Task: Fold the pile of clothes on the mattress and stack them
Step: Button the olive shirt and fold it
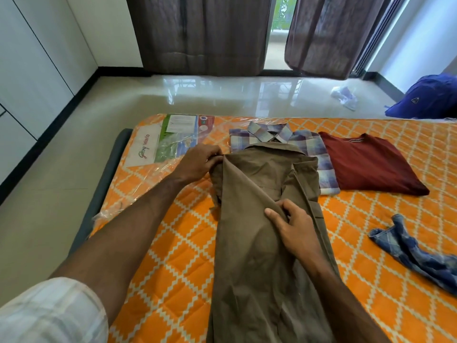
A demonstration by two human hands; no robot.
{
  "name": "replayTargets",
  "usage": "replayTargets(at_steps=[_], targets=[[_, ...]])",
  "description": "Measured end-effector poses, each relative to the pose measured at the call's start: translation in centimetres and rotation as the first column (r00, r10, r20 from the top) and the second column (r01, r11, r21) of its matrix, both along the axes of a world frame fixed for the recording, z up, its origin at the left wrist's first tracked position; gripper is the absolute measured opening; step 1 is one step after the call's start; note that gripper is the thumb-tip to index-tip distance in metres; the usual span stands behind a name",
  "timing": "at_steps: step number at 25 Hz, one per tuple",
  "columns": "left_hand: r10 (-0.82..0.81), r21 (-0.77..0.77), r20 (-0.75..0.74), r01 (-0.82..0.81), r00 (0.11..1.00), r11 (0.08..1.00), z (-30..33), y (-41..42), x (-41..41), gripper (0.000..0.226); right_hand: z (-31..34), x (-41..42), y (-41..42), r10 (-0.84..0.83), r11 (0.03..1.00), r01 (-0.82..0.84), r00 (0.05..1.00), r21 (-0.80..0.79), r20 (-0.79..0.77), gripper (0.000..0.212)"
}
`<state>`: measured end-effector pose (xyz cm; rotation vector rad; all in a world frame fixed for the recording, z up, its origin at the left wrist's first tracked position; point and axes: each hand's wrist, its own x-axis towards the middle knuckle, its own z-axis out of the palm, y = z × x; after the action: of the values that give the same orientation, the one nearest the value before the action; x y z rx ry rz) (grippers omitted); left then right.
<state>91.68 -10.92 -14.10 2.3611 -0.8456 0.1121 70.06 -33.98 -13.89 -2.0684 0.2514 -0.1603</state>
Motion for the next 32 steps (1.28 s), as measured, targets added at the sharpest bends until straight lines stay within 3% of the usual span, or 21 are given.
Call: replayTargets(at_steps=[2, 4, 6, 8, 10, 13, 17, 24, 27, 29, 30, 31, 32], targets=[[-0.002, 0.236, 0.188, -0.043, 0.982, 0.971, 0.7, -1.2, 0.5, 0.02, -1.1, -0.2, -1.1, -0.032, 0.999, 0.03, 0.994, -0.029, -0.102, 0.011], [0.008, 0.381, 0.23, -0.098, 0.973, 0.919, 0.5, -2.1, 0.8, 0.03, -1.8, -0.3, -1.1, -0.058, 0.997, 0.05, 0.986, -0.054, -0.157, 0.018], [0.097, 0.177, 0.045, -0.104, 0.994, 0.979, -0.2, -2.2, 0.6, 0.029, -2.0, -0.6, -0.4, -0.072, 0.979, 0.044, 0.988, -0.199, -0.139, 0.03], [0.168, -0.139, -0.21, -0.2, 0.963, 0.97, -1.4, -1.7, 0.2, 0.03, -1.7, -1.3, 1.1, -0.103, 0.866, 0.037, 0.989, -0.499, -0.104, 0.042], [0.2, -0.22, -0.412, -0.309, 0.889, 0.925, -2.0, -0.8, -0.4, 0.036, -1.2, -2.2, 3.6, -0.051, 0.749, 0.023, 0.998, -0.662, -0.023, 0.056], [0.14, -0.198, -0.545, -0.289, 0.827, 0.936, -2.0, -0.5, -0.6, 0.023, -2.2, -2.6, 7.5, 0.175, 0.718, -0.214, 0.977, -0.662, -0.125, 0.074], [0.253, -0.159, -0.463, -0.36, 0.849, 0.919, -2.0, -1.3, -0.4, 0.007, -4.7, -1.7, 10.0, 0.312, 0.665, -0.377, 0.925, -0.645, -0.219, 0.083], [0.249, -0.067, -0.41, -0.301, 0.878, 0.951, -3.3, -1.7, -1.1, 0.021, -6.5, -1.6, 11.2, 0.406, 0.595, -0.411, 0.895, -0.691, -0.183, 0.088], [0.371, -0.143, -0.427, -0.467, 0.824, 0.873, -1.8, -2.1, -1.6, 0.025, -5.4, -2.2, 9.8, 0.498, 0.561, -0.465, 0.851, -0.685, -0.17, 0.083], [0.466, -0.224, -0.132, -0.484, 0.875, 0.846, -1.0, -2.7, -4.2, 0.029, -5.3, -3.2, 8.2, 0.399, 0.583, -0.338, 0.911, -0.739, -0.102, 0.079], [0.393, -0.187, 0.051, -0.378, 0.918, 0.907, -1.1, -3.3, -6.2, 0.032, -5.6, -3.8, 7.3, 0.321, 0.59, -0.271, 0.943, -0.761, -0.088, 0.078], [0.246, -0.081, 0.13, -0.237, 0.96, 0.968, -1.6, -3.9, -8.6, 0.039, -6.0, -4.2, 6.8, 0.271, 0.59, -0.238, 0.958, -0.771, -0.088, 0.078], [0.111, 0.071, 0.097, -0.119, 0.989, 0.99, -2.4, -4.5, -10.7, 0.048, -6.5, -4.5, 6.5, 0.253, 0.586, -0.237, 0.962, -0.775, -0.103, 0.079]])
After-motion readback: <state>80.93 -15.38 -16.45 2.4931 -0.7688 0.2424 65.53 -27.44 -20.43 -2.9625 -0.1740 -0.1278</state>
